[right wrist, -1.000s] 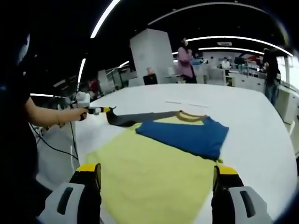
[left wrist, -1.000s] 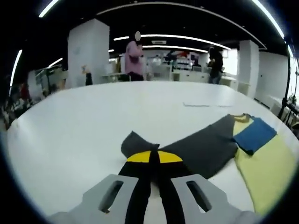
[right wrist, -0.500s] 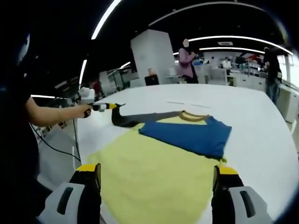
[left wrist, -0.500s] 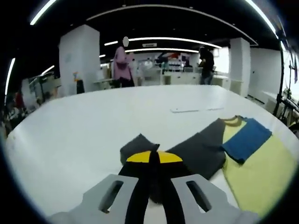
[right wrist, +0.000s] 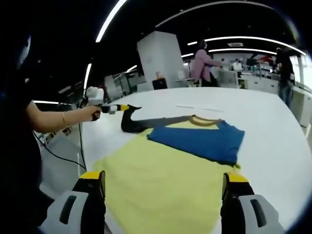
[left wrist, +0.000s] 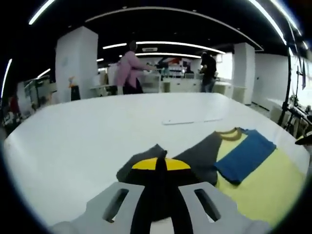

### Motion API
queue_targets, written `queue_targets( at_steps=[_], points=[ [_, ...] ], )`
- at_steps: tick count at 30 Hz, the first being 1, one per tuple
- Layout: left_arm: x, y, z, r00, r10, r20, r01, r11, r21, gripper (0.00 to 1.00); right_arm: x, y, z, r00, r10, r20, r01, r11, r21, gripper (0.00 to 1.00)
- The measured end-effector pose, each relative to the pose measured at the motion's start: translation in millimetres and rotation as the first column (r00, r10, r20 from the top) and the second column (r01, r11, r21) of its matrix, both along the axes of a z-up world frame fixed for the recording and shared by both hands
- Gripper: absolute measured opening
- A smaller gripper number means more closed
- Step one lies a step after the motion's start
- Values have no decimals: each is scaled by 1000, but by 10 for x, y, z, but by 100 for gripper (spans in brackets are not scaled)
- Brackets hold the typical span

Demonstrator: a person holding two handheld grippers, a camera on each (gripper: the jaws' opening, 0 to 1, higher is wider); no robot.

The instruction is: Fold the garment on the visible template until the final outline fits inside the template.

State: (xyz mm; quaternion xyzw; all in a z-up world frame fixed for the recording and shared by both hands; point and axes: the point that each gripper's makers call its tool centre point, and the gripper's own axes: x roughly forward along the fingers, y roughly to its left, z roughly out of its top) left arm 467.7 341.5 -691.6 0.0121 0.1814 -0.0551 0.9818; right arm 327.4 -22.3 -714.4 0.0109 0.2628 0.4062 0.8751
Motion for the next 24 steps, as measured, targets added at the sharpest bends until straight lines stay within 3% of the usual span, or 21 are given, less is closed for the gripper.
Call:
queue_targets(
  at_steps=[24],
  points=[
    [253,-716,173,992,-122,43,124,991,-47,0,-89,129,13,1000,22,-14,-22,999,25,99]
  ],
)
